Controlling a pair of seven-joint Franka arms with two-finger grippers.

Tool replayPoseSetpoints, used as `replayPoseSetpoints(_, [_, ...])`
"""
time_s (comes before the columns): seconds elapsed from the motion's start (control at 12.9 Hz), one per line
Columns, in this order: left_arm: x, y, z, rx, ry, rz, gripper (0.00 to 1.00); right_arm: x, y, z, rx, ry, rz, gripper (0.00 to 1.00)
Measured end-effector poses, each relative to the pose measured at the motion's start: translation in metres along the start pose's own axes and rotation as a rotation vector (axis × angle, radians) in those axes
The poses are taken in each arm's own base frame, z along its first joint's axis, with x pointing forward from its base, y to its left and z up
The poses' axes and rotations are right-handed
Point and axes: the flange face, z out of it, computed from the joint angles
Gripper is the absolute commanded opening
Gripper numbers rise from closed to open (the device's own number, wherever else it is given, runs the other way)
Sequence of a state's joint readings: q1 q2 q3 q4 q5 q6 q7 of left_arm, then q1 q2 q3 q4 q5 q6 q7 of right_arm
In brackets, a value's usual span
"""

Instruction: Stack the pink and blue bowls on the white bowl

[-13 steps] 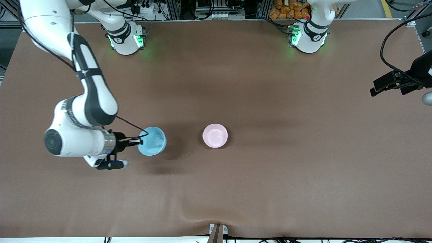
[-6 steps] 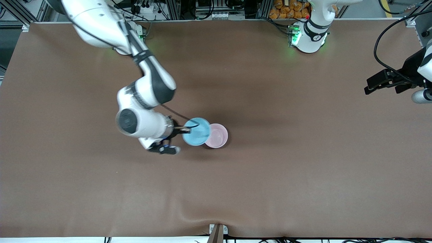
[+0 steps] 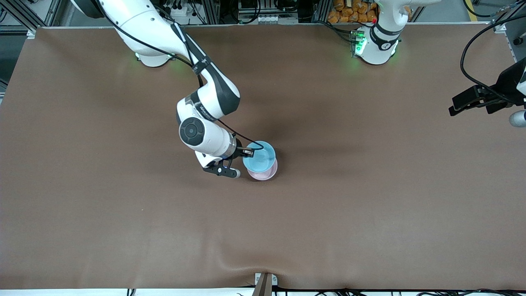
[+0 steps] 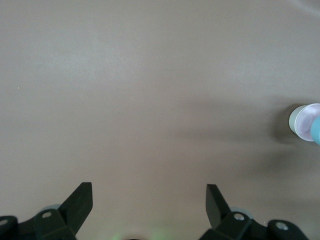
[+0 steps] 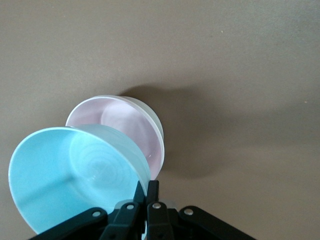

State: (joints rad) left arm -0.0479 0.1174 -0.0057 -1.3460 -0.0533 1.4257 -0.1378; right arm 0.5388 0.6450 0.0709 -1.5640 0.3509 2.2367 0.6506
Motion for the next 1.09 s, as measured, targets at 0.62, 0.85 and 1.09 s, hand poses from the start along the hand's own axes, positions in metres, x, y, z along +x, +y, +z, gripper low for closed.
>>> replayPoseSetpoints(0.62, [-0.017,0.005,0.005,-0.006,0.043,0.011,1.0,0.011,0.006,0.018,0.012,0.033,0.019,0.0])
replayPoseSetpoints(0.85, [-0.034,0.005,0.003,-0.009,0.071,0.015,1.0,0.012,0.008,0.022,0.007,0.03,0.022,0.49])
replayPoseSetpoints(1.09, [-0.034,0.007,0.002,-0.01,0.082,0.018,1.0,0.012,0.008,0.024,0.005,0.028,0.023,1.0])
